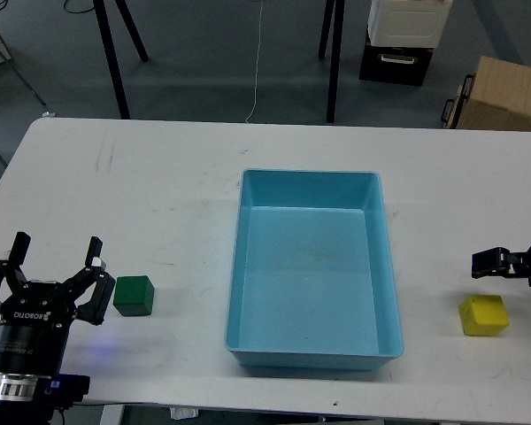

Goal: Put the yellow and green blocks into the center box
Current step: 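Lower the right gripper onto the yellow cube and close it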

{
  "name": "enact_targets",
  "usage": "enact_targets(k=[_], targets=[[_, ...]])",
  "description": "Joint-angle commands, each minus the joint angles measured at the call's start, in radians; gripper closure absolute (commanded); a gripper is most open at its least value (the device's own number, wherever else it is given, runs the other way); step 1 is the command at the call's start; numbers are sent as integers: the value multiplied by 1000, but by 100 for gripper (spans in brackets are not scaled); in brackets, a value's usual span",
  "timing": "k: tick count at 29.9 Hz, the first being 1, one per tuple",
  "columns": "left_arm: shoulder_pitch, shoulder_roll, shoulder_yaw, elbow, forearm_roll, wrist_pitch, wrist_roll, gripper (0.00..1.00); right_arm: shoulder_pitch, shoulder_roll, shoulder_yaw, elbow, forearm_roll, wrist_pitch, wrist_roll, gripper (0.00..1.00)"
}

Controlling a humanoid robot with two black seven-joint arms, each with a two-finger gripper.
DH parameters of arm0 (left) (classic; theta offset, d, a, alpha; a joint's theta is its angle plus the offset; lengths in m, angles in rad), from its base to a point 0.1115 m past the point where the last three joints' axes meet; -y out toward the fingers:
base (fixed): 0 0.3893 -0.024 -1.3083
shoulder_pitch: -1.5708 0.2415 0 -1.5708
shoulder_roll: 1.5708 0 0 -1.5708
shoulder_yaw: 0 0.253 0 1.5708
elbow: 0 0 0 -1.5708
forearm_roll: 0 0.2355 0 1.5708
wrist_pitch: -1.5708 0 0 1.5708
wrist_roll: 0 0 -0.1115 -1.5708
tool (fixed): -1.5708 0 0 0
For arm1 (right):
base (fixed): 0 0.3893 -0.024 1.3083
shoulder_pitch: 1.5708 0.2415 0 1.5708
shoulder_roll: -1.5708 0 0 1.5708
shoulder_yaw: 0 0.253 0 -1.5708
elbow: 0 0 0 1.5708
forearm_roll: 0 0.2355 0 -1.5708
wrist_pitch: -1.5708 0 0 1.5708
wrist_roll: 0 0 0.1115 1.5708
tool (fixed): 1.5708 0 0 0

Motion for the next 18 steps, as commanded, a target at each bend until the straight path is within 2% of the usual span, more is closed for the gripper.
enact_targets(k=[1,8,12,13,17,18], targets=[[0,-1,0,7,0,0,0,0,-25,19,0,7,-2,0,0,0],[0,2,15,9,1,0,0,0,-51,42,3,11,-2,0,0,0],[0,2,17,15,1,0,0,0,-62,47,4,17,-2,0,0,5],[0,2,17,16,1,0,0,0,-64,47,4,20,-2,0,0,13],[-1,3,32,16,1,0,-2,0,-64,45,4,27,-3,0,-2,72],[-1,3,34,19,1,0,0,0,-64,45,4,27,-3,0,-2,80]])
